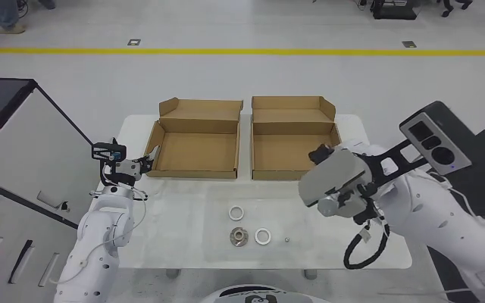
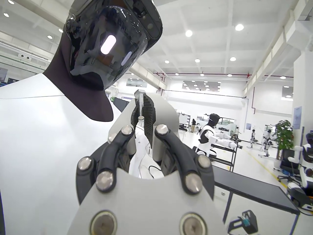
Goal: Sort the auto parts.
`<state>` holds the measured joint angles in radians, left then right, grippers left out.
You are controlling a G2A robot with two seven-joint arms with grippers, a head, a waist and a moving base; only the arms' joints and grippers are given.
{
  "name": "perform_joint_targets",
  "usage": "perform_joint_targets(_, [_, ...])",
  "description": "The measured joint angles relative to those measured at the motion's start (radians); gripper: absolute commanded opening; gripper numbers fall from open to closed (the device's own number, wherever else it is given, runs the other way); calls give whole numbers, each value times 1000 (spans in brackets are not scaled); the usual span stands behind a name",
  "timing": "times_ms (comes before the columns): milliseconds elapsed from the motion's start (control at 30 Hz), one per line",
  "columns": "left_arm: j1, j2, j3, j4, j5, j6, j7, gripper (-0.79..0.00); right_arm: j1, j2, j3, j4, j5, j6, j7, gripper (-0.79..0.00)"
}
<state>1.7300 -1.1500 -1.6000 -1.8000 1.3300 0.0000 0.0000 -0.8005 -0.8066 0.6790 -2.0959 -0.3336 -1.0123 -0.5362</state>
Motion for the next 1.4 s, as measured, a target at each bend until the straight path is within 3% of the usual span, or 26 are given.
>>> perform_joint_targets(600, [0,0,0,0,0,0,0,0,-47,-21,69,33,97,0,250,-785])
perform_joint_targets(1067, [0,0,0,0,0,0,0,0,-97,-59,108,-13,137,0,211,-785])
perform_joint_targets(1400, [0,0,0,0,0,0,0,0,-96,-59,107,-14,137,0,212,-785])
